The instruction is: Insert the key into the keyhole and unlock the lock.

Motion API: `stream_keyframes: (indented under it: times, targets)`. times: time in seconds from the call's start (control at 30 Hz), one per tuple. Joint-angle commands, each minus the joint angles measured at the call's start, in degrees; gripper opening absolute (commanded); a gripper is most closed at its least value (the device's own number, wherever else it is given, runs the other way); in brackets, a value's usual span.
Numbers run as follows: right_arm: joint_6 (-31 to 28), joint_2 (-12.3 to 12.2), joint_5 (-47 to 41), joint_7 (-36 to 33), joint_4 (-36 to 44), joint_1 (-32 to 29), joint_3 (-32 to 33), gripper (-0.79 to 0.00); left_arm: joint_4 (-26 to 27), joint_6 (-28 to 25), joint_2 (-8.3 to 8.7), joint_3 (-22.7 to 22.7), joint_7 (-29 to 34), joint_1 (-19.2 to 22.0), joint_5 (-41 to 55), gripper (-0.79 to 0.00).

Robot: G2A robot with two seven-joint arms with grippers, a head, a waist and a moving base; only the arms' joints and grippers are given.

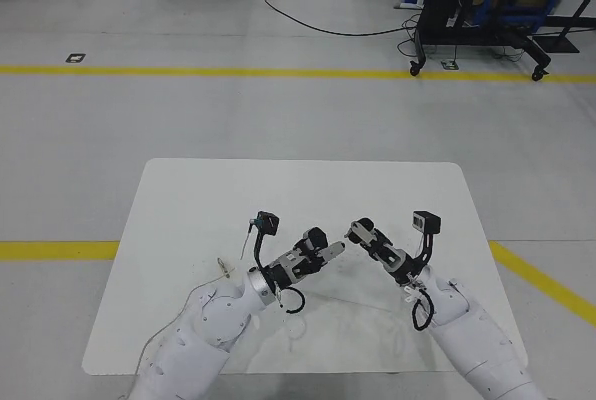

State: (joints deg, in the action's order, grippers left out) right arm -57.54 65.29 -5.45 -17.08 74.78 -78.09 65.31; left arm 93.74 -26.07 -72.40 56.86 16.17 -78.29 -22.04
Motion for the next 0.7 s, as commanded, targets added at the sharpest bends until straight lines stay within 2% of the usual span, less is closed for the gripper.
stream_keyframes:
  times: [0.0, 0.2, 0.4, 0.67]
  targets:
    - [-0.4, 0.0, -1.0, 0.2, -0.6, 0.0, 0.1, -0.785, 0.5, -0.5, 0.08, -0.2, -1.8, -0.5, -5.6, -0.286]
    - [-0.5, 0.1, -3.4, -0.8, -0.9, -0.1, 0.1, -0.785, 2.1, 1.4, 0.23, -0.9, -9.0, -1.5, -21.8, -0.397]
    - [-0.5, 0.2, -4.7, -2.1, -1.6, -0.1, -0.3, -0.785, 1.8, 4.1, 0.02, -2.4, -15.0, -1.4, -32.9, -0.409]
    - [0.2, 0.3, -6.0, -3.9, -2.1, 0.4, -0.7, -0.785, 0.3, 6.1, -0.35, -3.5, -17.2, 0.1, -38.2, -0.422]
